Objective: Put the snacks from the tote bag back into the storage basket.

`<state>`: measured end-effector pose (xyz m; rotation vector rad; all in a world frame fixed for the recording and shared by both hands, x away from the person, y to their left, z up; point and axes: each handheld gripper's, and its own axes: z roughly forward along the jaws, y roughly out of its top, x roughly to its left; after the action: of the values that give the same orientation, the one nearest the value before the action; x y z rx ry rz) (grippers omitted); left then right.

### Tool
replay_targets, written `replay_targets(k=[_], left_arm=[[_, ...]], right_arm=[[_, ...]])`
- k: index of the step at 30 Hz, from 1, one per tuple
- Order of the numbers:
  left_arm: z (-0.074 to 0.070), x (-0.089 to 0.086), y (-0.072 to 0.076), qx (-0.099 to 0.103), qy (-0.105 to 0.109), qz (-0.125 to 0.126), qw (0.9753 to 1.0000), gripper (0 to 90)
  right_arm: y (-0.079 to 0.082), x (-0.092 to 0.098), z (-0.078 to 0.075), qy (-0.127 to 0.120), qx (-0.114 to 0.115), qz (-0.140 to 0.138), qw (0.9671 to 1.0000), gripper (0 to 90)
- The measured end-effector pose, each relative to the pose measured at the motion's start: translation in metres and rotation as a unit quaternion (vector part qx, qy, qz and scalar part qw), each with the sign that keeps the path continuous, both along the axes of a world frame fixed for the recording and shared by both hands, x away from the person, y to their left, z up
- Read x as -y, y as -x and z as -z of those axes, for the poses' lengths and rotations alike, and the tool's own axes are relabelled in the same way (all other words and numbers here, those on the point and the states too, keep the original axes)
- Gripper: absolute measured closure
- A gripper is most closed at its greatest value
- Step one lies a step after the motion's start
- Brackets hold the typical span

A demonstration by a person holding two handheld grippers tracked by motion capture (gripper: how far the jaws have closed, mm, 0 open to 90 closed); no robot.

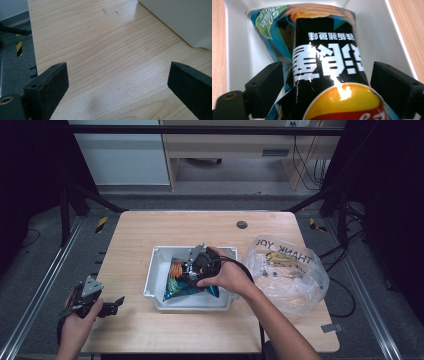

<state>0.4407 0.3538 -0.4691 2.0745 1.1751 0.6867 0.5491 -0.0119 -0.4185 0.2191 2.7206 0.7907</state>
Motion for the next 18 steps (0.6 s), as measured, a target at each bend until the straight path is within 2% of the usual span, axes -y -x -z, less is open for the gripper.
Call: replay_targets(k=[12, 18], left_arm=[[0.0, 0.0, 0.0, -0.002, -0.003, 0.002, 1.0, 2.9], [0.0, 0.0, 0.0, -0.001, -0.001, 0.0, 1.0, 3.0]], right_arm=[[0.009, 0.007, -0.018, -0.032, 0.02, 0.012, 0.9992, 7.0], [0.011, 0.011, -0.026, -0.042, 0.028, 0.03, 0.9983, 5.9]])
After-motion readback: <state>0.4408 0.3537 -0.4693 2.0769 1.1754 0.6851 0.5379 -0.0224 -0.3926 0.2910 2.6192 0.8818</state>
